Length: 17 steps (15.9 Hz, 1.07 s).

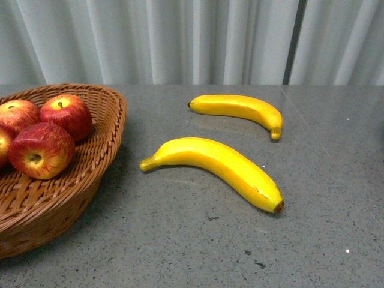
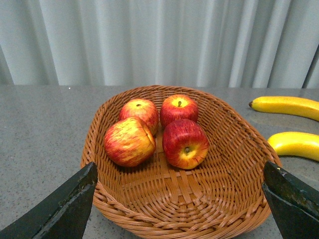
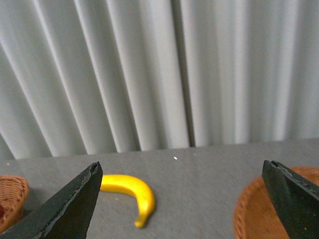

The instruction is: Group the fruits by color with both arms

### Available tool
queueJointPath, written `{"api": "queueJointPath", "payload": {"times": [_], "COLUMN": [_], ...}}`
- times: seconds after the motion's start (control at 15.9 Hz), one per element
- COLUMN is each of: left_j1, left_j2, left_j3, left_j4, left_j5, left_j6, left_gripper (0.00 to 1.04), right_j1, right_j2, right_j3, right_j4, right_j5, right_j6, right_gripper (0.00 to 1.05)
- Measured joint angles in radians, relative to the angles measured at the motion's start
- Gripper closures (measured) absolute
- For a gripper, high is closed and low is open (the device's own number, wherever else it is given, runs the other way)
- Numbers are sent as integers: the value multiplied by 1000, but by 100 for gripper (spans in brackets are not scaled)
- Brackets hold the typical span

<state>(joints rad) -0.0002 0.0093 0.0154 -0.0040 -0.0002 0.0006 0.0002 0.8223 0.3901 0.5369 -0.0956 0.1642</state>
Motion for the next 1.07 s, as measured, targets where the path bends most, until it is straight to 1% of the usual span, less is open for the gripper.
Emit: {"api": "queueJointPath", "payload": {"times": [0.06,0.13,0.25,0.38,0.57,0.63,0.75,1.07], "left_j1": [0,0,0,0,0,0,0,0], "left_j2": [0,0,0,0,0,0,0,0], "left_j3": [0,0,0,0,0,0,0,0], "left_j4": [0,0,0,0,0,0,0,0], "left_j5": [0,0,0,0,0,0,0,0], "left_j6": [0,0,0,0,0,0,0,0], "left_gripper": [7,7,7,7,7,7,7,7], "right_j1": [50,100,231,359,473,499,524,501], "right_j2": [148,261,495,703,905,948,999,1075], "right_j3": [113,207,393,535,631,642,661,671], "right_j4": [52,53,3,-145,-294,-318,-360,-423], "right_j5": [-17,-35,-41,-59,-43,-32,-16,9], "right_j6": [0,-2,-50,-99,-156,-176,-229,-391], "right_gripper": [7,7,7,7,7,7,7,7]}}
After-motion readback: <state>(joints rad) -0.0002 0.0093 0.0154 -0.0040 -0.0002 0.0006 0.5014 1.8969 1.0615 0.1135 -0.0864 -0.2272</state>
